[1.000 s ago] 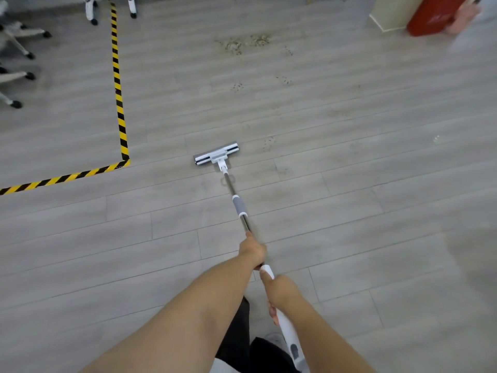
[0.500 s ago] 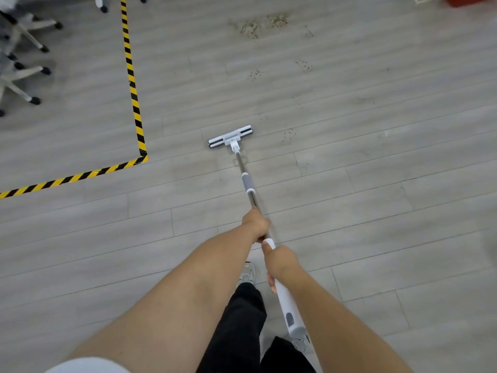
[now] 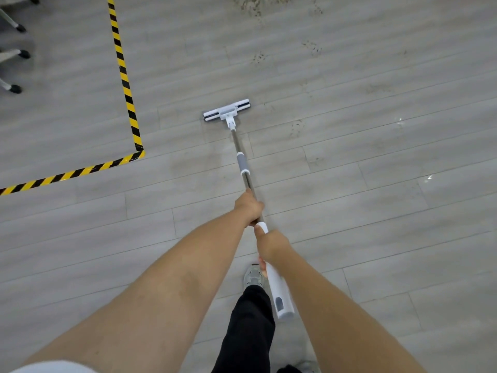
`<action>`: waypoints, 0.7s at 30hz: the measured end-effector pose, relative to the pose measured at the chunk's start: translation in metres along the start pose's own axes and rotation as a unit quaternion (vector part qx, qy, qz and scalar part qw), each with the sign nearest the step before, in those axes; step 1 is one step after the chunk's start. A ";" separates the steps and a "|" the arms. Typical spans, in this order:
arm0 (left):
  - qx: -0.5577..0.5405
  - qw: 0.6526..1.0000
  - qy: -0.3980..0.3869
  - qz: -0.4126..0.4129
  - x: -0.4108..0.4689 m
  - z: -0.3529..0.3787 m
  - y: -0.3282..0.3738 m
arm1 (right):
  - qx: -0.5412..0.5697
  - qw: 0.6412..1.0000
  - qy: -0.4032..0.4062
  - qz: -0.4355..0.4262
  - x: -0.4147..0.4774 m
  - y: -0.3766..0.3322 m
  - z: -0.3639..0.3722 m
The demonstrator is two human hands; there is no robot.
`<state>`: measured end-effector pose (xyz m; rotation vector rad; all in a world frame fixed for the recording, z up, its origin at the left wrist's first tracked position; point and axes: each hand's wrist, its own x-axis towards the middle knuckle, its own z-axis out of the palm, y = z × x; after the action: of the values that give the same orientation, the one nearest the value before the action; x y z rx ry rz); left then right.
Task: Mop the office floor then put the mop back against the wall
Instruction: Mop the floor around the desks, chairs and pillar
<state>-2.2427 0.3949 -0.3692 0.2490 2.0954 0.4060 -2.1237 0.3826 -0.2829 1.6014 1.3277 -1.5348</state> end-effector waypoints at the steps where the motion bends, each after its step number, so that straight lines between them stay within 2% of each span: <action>1: -0.006 1.000 0.000 0.002 -0.005 0.009 -0.006 | -0.009 1.000 0.001 0.007 0.001 0.011 0.002; 9: -0.047 0.999 -0.005 -0.009 -0.071 0.074 -0.043 | -0.013 1.000 0.016 -0.023 -0.020 0.109 0.004; 12: -0.051 0.999 -0.003 -0.011 -0.113 0.112 -0.063 | -0.016 1.000 0.017 -0.002 -0.041 0.161 0.002; 18: -0.063 0.998 -0.021 -0.015 -0.219 0.216 -0.126 | -0.016 0.997 0.013 0.076 -0.090 0.308 0.004; 21: -0.067 0.997 -0.025 -0.028 -0.271 0.264 -0.159 | -0.030 0.996 0.004 0.085 -0.112 0.382 0.009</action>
<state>-1.8782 0.2075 -0.3479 0.1196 2.0131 0.4984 -1.7677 0.2057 -0.2686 1.6392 1.1970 -1.3772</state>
